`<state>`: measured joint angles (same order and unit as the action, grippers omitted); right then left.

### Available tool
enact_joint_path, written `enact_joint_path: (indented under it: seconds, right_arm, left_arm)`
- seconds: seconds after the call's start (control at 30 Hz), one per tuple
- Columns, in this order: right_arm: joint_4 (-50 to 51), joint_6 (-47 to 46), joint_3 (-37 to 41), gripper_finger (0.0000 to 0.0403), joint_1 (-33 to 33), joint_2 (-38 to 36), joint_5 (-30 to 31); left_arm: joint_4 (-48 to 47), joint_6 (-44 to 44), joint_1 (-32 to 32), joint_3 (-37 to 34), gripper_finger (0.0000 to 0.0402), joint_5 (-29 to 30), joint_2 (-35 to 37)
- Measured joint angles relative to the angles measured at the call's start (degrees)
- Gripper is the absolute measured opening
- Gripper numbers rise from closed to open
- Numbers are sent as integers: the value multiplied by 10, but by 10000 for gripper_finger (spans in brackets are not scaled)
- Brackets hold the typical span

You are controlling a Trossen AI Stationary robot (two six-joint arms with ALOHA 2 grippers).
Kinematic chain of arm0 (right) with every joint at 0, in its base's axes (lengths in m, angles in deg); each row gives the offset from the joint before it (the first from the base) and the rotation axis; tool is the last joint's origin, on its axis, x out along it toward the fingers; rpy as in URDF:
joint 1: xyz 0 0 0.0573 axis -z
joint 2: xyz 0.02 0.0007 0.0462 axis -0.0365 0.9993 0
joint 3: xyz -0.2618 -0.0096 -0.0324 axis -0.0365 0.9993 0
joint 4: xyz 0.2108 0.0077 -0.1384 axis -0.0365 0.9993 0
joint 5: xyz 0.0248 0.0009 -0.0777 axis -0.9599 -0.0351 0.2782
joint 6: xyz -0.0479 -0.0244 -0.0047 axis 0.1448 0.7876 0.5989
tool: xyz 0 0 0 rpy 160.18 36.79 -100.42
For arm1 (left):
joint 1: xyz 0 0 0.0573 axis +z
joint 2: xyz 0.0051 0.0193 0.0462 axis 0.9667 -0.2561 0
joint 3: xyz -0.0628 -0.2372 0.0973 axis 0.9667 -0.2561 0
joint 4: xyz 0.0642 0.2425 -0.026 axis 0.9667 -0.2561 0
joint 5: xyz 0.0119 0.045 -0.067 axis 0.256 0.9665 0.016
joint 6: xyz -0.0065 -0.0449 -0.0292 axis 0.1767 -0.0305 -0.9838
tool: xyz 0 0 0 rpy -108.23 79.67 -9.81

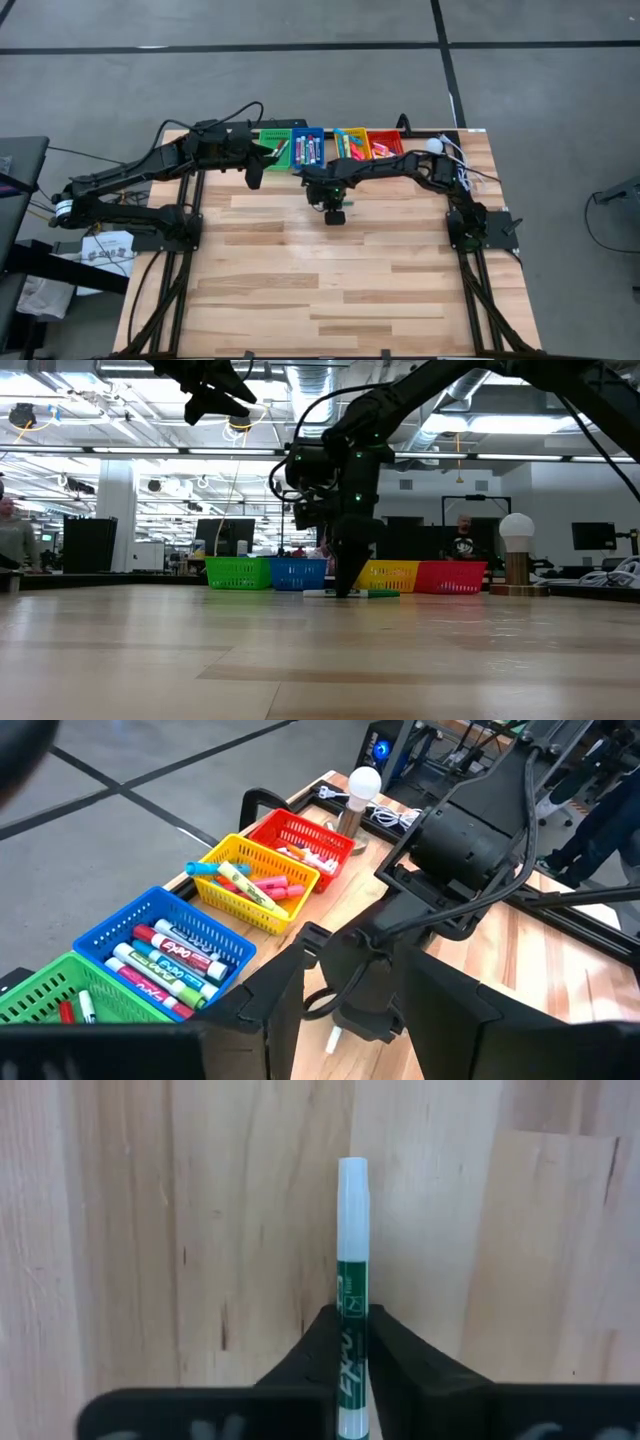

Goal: Pick & Place Markers
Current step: Put the green dry erase marker into the green basket

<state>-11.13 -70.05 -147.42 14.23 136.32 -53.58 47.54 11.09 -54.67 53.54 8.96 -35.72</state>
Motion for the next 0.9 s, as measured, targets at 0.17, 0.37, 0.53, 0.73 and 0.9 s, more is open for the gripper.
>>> enact_joint_path:
  seconds: [0.17, 0.37, 0.53, 0.73, 0.9]
  right_arm:
    - [17, -10, -26, 34, 0, -7, 1]
    - [49, -15, -68, 16, 16, -24, -5]
    - [58, -15, -91, 24, 29, -55, -9]
    - [55, -30, -122, 37, 37, -101, -37]
    - [24, -45, -158, 13, 38, -138, -70]
  left_arm:
    - [0, 0, 0, 0, 153, 0, 0]
    - [0, 0, 0, 0, 153, 0, 0]
    - [0, 0, 2, 0, 153, 0, 0]
    - [1, 24, 5, 0, 153, 0, 21]
    - [9, 62, 5, 0, 153, 0, 52]
